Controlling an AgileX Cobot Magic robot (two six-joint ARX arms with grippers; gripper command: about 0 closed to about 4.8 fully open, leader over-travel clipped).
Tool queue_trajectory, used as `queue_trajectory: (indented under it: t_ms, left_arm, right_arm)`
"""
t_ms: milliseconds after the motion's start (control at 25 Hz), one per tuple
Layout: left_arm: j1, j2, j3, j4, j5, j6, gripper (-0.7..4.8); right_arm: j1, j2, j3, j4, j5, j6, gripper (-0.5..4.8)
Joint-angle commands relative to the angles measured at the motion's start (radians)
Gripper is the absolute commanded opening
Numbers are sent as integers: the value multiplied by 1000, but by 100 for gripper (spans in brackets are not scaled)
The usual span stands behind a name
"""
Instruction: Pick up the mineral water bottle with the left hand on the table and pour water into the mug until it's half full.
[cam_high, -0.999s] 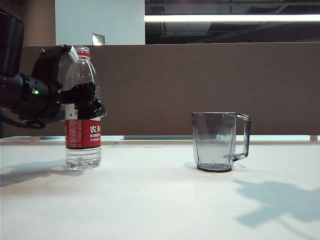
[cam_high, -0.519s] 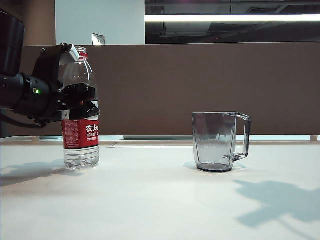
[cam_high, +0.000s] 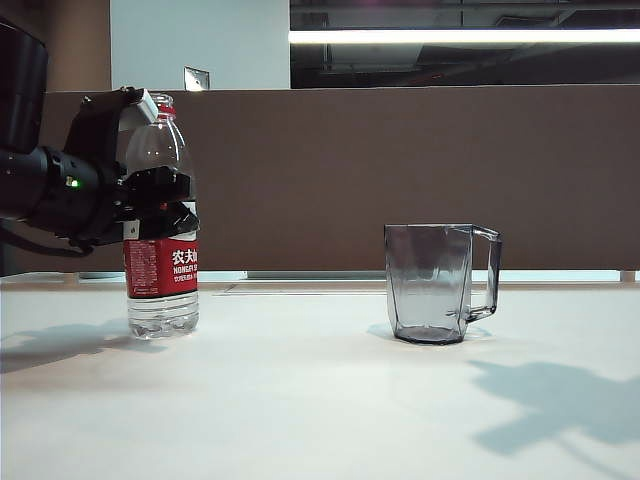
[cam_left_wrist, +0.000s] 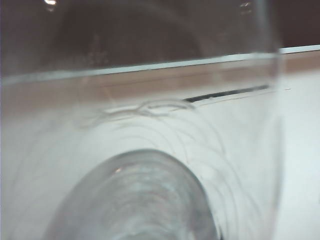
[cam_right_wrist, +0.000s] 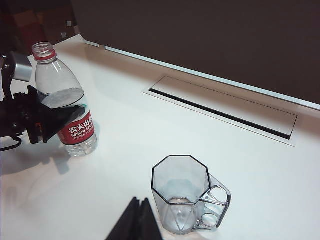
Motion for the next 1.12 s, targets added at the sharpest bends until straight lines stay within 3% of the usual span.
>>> queue_trajectory:
  t_ms: [40,439,599,799,1118]
  left_arm:
    - [0,-3,3,35,0,3,214]
    - [0,-3,20,49,0,4,214]
    - [-15,-3,106,-30,0,15,214]
    - [-69,5,264,-184,0,101,214]
    - [-150,98,466,-301,0,232,214]
  right_arm:
    - [0,-3,8,18,-2,-3,-1]
    - [0,-3,8,17,-2,-3,-1]
    - [0,-3,8,17,-2,-3,-1]
    - [0,-3,8,11,-2,-3,-1]
    - [0,-3,8,-25,-2,-4,-1]
